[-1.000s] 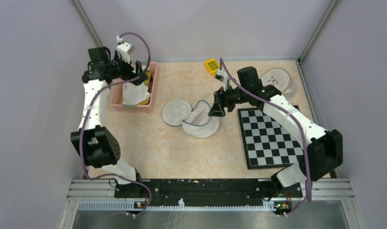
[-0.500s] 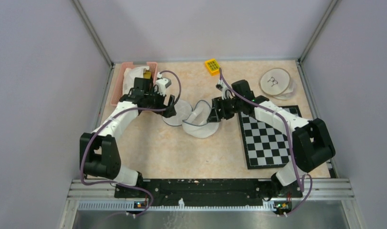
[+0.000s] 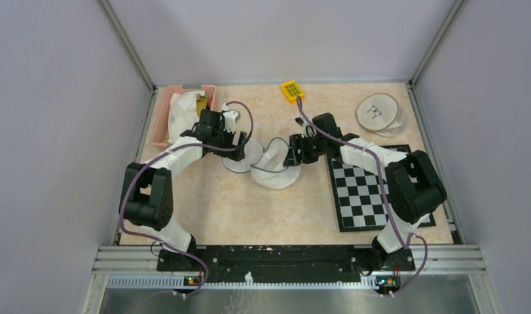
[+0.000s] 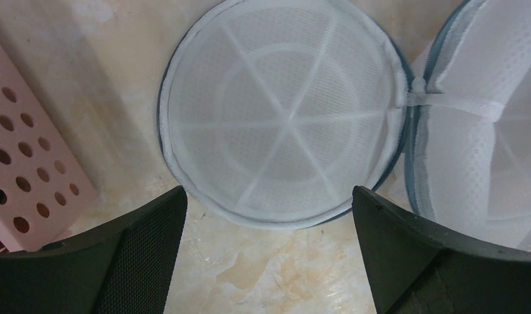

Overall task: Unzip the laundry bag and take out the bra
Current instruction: Close the laundry bag at the center of the board.

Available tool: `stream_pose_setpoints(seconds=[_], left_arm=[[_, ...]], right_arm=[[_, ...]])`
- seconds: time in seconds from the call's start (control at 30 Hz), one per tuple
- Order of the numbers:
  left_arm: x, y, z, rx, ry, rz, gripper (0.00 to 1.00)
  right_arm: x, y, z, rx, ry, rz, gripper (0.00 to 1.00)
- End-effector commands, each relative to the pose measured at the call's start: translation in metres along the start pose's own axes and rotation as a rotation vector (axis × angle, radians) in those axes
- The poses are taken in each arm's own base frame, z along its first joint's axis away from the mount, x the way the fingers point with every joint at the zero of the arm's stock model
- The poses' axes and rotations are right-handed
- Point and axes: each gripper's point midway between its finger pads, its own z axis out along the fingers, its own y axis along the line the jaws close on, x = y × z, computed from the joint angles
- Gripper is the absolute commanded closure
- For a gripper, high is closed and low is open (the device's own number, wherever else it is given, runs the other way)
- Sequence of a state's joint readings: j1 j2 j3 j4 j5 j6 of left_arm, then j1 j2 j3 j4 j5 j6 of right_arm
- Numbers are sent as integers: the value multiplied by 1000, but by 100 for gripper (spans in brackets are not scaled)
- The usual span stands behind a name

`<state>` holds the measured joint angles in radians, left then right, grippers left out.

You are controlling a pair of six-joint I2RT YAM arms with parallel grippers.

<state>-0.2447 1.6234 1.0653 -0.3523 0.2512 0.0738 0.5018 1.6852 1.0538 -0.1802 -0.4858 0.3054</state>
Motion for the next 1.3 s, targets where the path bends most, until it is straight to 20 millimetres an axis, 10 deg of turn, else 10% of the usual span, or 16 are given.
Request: stream_pose_setpoints(seconds=[0.0, 0.4, 0.93, 1.27], left_arm=[[-6, 14, -2, -88, -56, -39, 1], [-1, 29, 11, -155, -21, -70, 29], [5, 41, 42, -188, 12, -109, 50], [-12, 37, 35, -172, 1, -121, 100]], right_arm=[[-6, -13, 12, 32, -24, 15, 47], [4, -69, 7, 197, 3, 89, 62], [5, -62, 4, 164, 6, 73, 62], [3, -46, 6, 76, 0, 83, 62]])
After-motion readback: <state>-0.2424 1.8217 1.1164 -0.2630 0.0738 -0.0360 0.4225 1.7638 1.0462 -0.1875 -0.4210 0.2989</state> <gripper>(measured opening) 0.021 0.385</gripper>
